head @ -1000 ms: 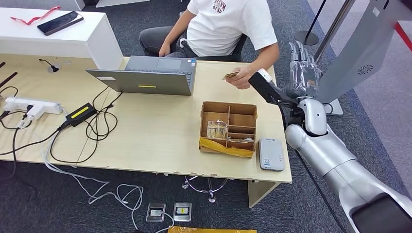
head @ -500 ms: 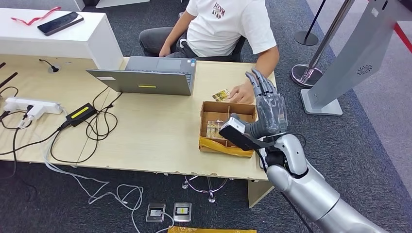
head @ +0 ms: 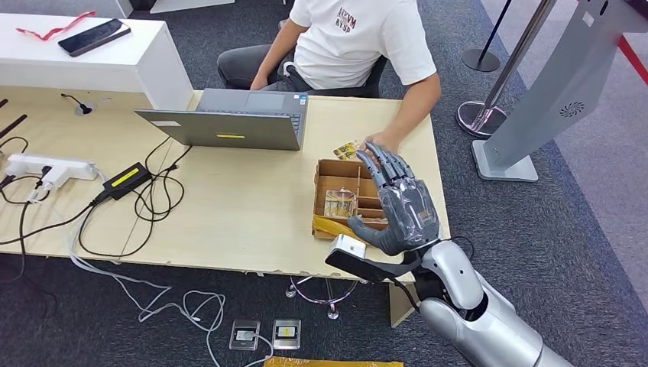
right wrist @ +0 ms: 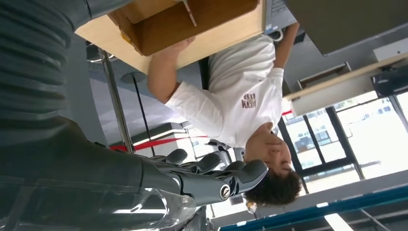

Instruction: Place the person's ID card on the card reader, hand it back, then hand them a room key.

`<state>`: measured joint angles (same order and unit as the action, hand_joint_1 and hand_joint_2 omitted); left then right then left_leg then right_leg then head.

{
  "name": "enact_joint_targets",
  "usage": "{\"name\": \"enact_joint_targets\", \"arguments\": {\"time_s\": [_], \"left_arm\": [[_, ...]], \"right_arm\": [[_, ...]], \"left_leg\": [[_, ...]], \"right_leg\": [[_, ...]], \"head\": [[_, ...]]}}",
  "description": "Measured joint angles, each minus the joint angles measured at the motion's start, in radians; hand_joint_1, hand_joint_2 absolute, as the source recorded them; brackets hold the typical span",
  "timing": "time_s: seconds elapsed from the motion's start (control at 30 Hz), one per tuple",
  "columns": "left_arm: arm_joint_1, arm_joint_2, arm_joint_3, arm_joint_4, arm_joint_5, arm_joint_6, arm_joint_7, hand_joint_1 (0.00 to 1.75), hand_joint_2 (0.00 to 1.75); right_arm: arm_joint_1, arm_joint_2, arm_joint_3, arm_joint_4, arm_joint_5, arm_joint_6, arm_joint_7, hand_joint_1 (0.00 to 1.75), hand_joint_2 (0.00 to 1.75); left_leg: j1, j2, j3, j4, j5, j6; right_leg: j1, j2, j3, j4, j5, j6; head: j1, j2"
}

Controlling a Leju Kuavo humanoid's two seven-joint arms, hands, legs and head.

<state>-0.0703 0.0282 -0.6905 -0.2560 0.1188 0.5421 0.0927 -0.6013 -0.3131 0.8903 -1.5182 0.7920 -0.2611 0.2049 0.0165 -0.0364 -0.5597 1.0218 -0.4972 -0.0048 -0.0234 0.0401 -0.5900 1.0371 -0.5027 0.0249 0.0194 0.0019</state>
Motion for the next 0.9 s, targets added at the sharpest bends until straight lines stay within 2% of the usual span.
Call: {"name": "enact_joint_targets", "arguments": {"time_s": [0.17, 0.3, 0.5, 0.9], "left_arm": [[0.000, 0.000, -0.012, 0.000, 0.011, 0.000, 0.001, 0.00, 1.75], [0.000, 0.002, -0.026, 0.000, 0.022, 0.000, 0.001, 0.00, 1.75], [-0.001, 0.004, -0.049, -0.001, 0.037, 0.000, 0.003, 0.00, 1.75], [-0.001, 0.005, -0.076, -0.001, 0.059, 0.001, 0.008, 0.00, 1.75]], "right_arm": [[-0.006, -0.007, 0.006, 0.000, 0.054, 0.083, 0.075, 0.00, 1.75], [-0.009, -0.013, 0.018, 0.005, 0.107, 0.117, 0.102, 0.00, 1.75], [-0.009, -0.014, 0.046, 0.048, 0.150, 0.151, 0.113, 0.00, 1.75], [-0.009, -0.007, 0.074, 0.134, 0.149, 0.167, 0.116, 0.00, 1.75]], "left_leg": [[0.000, 0.000, 0.000, 0.000, 0.000, 0.000], [0.000, 0.000, 0.000, 0.000, 0.000, 0.000], [0.000, 0.000, -0.001, 0.000, 0.000, 0.000], [0.000, 0.000, -0.001, 0.000, 0.000, 0.000]], "right_leg": [[0.000, 0.000, 0.000, 0.000, 0.000, 0.000], [0.000, 0.000, 0.000, 0.000, 0.000, 0.000], [0.000, -0.001, 0.000, 0.000, 0.000, 0.000], [0.000, -0.001, 0.000, 0.000, 0.000, 0.000]], "head": [[0.000, 0.000], [0.000, 0.000], [0.000, 0.000], [0.000, 0.000]]}}
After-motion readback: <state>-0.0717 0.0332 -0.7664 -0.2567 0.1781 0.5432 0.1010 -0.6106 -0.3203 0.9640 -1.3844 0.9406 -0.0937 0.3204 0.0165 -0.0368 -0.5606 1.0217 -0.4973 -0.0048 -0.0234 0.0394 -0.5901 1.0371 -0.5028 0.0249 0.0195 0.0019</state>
